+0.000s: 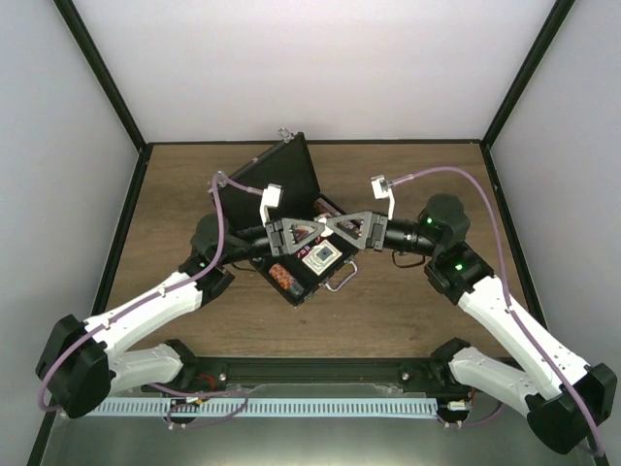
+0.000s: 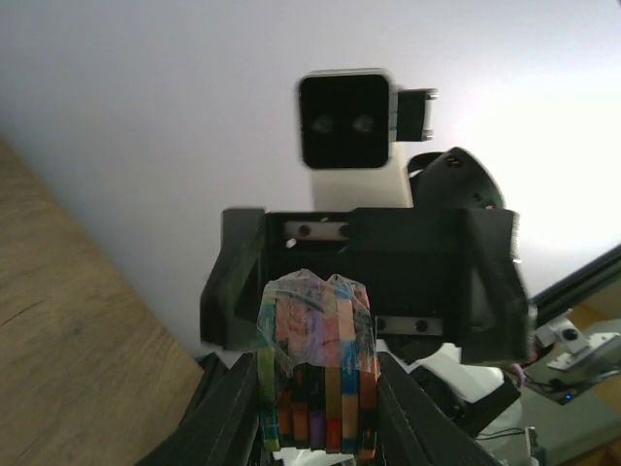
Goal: Pack up texas hold em set
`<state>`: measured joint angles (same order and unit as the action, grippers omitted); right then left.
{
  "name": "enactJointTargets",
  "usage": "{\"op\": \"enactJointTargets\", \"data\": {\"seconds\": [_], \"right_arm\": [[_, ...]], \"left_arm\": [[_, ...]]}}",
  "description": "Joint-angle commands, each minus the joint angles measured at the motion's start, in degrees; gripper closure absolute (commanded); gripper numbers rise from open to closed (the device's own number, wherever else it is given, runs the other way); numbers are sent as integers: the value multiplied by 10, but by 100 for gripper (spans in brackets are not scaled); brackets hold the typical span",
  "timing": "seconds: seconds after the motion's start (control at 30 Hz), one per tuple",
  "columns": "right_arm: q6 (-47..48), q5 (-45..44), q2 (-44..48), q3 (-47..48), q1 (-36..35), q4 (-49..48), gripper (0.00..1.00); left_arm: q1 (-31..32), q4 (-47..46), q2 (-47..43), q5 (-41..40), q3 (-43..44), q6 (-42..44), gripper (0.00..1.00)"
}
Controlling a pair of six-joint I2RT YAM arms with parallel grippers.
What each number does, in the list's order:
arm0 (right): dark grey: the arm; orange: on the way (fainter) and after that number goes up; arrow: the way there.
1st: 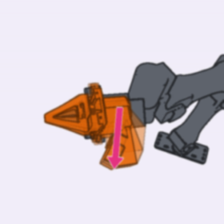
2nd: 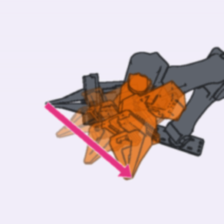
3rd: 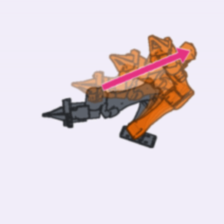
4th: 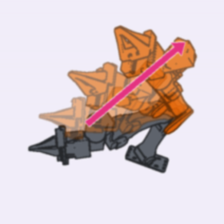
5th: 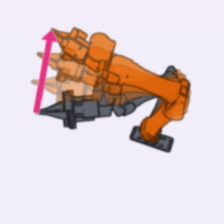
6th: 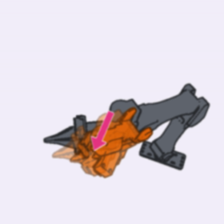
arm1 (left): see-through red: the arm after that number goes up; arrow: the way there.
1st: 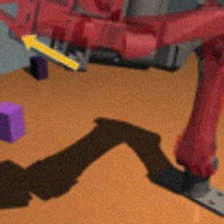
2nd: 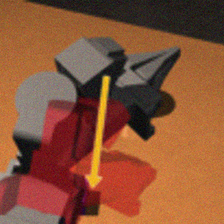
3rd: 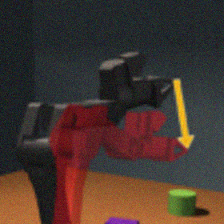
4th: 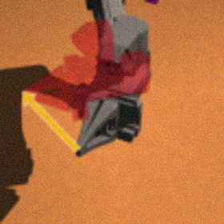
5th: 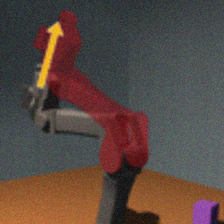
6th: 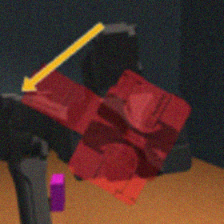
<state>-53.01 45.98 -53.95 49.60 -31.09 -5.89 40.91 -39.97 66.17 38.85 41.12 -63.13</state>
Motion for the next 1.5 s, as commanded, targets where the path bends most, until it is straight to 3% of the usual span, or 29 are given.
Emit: {"op": "enactJointTargets", "data": {"seconds": [0.0,0.07,0.23,0.37,0.53,0.7,1.1,1.47], "right_arm": [[30,-37,19,31,-2,58,7],[41,-51,23,37,-1,75,1],[120,-148,33,68,0,186,0],[158,-193,36,72,1,240,0],[178,-222,63,51,1,256,0],[206,-254,68,37,2,269,0],[219,-239,59,-26,7,238,0],[208,-193,47,-47,13,214,0]], "left_arm": [[-15,116,-29,-15,10,63,88],[-36,197,-42,-9,18,94,88],[-114,510,-61,-37,86,270,88],[-130,776,-1,-178,181,423,87],[-130,924,69,-301,244,509,87],[-126,991,116,-369,264,545,88],[-80,985,229,-428,287,560,88],[-72,989,300,-415,313,577,87]]}}
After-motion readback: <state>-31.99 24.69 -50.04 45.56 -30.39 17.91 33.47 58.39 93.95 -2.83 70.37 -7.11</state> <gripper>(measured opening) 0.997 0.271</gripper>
